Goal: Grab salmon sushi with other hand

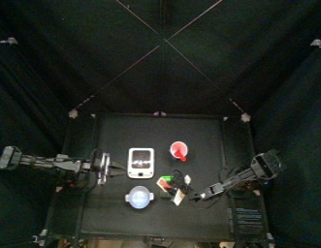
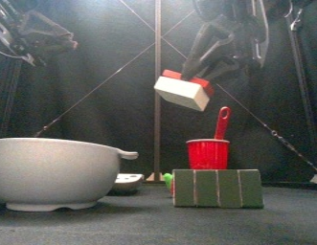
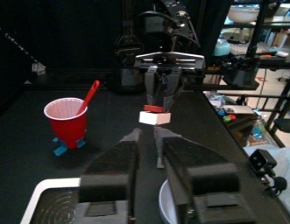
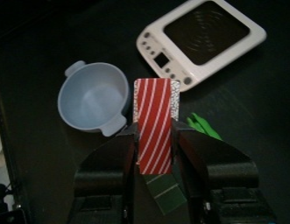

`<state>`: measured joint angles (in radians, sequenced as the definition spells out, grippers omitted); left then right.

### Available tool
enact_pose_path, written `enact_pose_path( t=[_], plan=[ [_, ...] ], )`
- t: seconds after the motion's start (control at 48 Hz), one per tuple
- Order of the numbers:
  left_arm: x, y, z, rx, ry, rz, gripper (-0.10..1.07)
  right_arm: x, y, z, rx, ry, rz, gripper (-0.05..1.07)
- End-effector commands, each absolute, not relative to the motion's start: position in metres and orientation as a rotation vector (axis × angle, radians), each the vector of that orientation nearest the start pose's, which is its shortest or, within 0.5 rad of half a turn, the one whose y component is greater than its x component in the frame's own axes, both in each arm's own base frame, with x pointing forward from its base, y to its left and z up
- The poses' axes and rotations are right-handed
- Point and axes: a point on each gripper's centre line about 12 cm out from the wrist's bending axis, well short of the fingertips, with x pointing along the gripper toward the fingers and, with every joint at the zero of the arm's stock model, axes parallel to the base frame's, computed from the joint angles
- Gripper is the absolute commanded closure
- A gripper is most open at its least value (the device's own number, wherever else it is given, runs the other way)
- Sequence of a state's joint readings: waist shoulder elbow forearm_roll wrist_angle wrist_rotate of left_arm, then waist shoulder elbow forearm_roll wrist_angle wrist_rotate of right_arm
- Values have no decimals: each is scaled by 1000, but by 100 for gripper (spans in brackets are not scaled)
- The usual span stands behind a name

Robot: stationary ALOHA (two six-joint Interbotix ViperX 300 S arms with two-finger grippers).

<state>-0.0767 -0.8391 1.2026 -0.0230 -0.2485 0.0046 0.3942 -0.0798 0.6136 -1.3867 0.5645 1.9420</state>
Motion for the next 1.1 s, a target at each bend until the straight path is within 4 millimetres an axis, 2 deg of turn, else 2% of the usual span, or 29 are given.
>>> enact_pose_path(
  t=[0.0,0.146,0.375,1.083],
  plan=[
    [226,-23,253,13,135,-101,4,380,82,234,255,453,-293,55],
    [241,-34,246,51,190,-148,-6,388,78,231,223,446,-293,55],
    [263,-38,240,58,247,-151,-6,399,76,233,180,425,-289,55],
    [303,-44,238,78,248,-163,-6,414,84,254,123,347,-247,55]
  ],
)
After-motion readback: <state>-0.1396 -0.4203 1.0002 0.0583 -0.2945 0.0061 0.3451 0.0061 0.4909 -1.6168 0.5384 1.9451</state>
